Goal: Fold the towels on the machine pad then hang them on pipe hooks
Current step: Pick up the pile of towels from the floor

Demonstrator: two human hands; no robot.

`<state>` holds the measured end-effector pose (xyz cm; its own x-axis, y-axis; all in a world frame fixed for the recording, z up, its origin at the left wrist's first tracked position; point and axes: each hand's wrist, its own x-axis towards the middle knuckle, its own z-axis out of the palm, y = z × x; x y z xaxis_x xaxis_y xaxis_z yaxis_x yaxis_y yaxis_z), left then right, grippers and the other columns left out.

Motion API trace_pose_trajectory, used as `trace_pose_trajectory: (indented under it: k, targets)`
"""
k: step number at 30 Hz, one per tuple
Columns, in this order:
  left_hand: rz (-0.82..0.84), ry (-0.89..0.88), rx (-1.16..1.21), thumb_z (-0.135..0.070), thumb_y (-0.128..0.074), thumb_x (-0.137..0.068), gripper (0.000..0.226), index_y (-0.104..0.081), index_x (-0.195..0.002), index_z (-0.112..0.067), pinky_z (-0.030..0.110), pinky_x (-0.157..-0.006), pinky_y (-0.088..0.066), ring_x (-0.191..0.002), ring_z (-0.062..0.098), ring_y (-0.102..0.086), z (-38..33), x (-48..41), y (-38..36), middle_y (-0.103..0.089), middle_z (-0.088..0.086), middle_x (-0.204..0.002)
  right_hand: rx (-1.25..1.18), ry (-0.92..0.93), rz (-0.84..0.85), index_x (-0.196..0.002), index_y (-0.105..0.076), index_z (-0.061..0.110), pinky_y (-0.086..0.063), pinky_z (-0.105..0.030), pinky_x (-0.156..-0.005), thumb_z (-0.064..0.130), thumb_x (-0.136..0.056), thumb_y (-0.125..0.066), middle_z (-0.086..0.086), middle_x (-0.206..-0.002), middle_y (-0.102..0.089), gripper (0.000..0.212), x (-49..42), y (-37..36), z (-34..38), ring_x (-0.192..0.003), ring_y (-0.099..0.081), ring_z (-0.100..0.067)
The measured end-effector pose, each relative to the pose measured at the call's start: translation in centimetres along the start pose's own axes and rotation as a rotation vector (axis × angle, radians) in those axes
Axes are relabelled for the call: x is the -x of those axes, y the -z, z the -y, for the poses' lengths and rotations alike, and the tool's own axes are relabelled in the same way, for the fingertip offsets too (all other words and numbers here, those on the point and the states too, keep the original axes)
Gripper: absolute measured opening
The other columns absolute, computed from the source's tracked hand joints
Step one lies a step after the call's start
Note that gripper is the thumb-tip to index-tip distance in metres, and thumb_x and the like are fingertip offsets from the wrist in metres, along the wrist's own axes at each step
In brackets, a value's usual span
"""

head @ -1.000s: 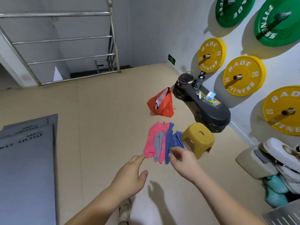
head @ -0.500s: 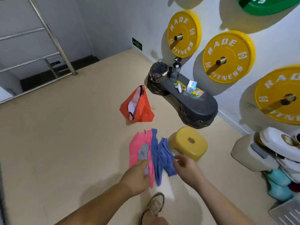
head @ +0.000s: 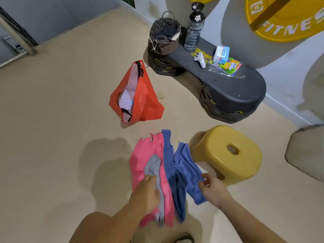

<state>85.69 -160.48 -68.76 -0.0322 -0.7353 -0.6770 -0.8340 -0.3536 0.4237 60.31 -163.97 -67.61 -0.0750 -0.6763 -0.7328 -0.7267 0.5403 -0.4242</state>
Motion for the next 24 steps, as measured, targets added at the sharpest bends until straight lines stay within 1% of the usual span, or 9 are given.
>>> trace_pose_trajectory:
  k: [2,3,5,7,10,13,17,21,24]
  targets:
    - [0.015,0.042,0.04,-0.019,-0.049,-0.101,0.04,-0.052,-0.139,-0.006,0.035,-0.1,-0.047,-0.121,0.026,-0.06,3.7,-6.7,-3.7,-0.056,0.011,-0.137,0.054,-0.002,-0.003,-0.11,-0.059,0.03,-0.053,-0.029,-0.072,0.027,-0.1,-0.055,-0.004,-0.091,-0.062,0.011,-7.5,-4.4,-1.7,-0.082,-0.064,-0.028]
    - [0.011,0.075,0.062,-0.019,-0.05,-0.101,0.039,-0.054,-0.137,-0.005,0.035,-0.099,-0.048,-0.119,0.026,-0.061,5.8,-9.9,-5.6,-0.059,0.013,-0.135,0.063,-0.02,0.01,-0.117,-0.061,0.024,-0.051,-0.031,-0.078,0.028,-0.1,-0.056,-0.001,-0.091,-0.059,0.018,-11.3,-6.5,-2.8,-0.089,-0.064,-0.029]
    - [-0.015,0.16,0.112,-0.022,-0.052,-0.101,0.039,-0.056,-0.136,-0.005,0.033,-0.1,-0.047,-0.123,0.029,-0.06,9.4,-15.4,-8.9,-0.061,0.015,-0.136,0.092,-0.081,0.029,-0.123,-0.06,0.01,-0.047,-0.032,-0.076,0.03,-0.101,-0.056,-0.004,-0.088,-0.061,0.03,-17.7,-10.2,-4.9,-0.088,-0.063,-0.029]
    - [-0.053,0.246,0.114,-0.025,-0.05,-0.103,0.035,-0.062,-0.129,-0.004,0.032,-0.096,-0.047,-0.121,0.032,-0.062,12.5,-19.7,-11.7,-0.065,0.018,-0.132,0.118,-0.136,0.028,-0.113,-0.058,0.011,-0.052,-0.036,-0.078,0.04,-0.097,-0.056,-0.008,-0.093,-0.065,0.033,-22.9,-13.2,-6.8,-0.088,-0.064,-0.029]
    - [-0.143,0.395,0.145,-0.04,-0.049,-0.1,0.046,-0.071,-0.111,-0.001,0.034,-0.088,-0.053,-0.107,0.035,-0.069,16.3,-25.0,-14.7,-0.073,0.021,-0.114,0.108,-0.237,-0.027,-0.141,-0.047,0.013,-0.052,-0.046,-0.099,0.052,-0.087,-0.056,-0.017,-0.145,-0.048,0.068,-29.0,-16.6,-10.0,-0.121,-0.059,-0.036]
    - [-0.185,0.449,0.245,-0.063,-0.05,-0.076,0.068,-0.069,-0.107,-0.005,0.04,-0.085,-0.059,-0.093,0.039,-0.07,20.2,-28.7,-18.0,-0.072,0.024,-0.105,0.147,-0.268,-0.129,-0.154,-0.033,0.019,-0.034,-0.052,-0.117,0.06,-0.086,-0.056,-0.014,-0.16,-0.025,0.083,-31.0,-18.4,-12.8,-0.146,-0.029,-0.039]
    - [-0.189,0.448,0.287,-0.045,-0.068,-0.089,0.053,-0.057,-0.127,-0.009,0.039,-0.098,-0.047,-0.116,0.041,-0.06,20.1,-27.1,-17.9,-0.059,0.02,-0.128,-0.106,-0.276,-0.124,-0.135,-0.052,0.017,-0.043,-0.038,-0.105,0.06,-0.085,-0.065,-0.007,-0.139,-0.056,0.067,-29.6,-18.8,-12.4,-0.133,-0.051,-0.033]
    - [-0.214,0.337,0.448,-0.041,-0.069,-0.085,0.047,-0.058,-0.125,-0.02,0.039,-0.089,-0.056,-0.096,0.03,-0.069,18.6,-26.5,-18.5,-0.071,0.006,-0.105,-0.226,-0.157,-0.135,-0.102,-0.056,0.017,-0.053,-0.038,-0.084,0.05,-0.089,-0.07,0.0,-0.097,-0.069,0.038,-27.4,-20.9,-9.6,-0.091,-0.066,-0.021]
    - [-0.195,0.214,0.607,-0.032,-0.07,-0.087,0.054,-0.049,-0.137,-0.029,0.033,-0.093,-0.053,-0.105,0.021,-0.068,15.2,-27.2,-19.3,-0.067,-0.007,-0.114,-0.333,-0.117,-0.107,-0.11,-0.049,0.019,-0.054,-0.037,-0.078,0.043,-0.086,-0.072,0.004,-0.09,-0.066,0.041,-27.3,-24.2,-7.2,-0.078,-0.063,-0.012]
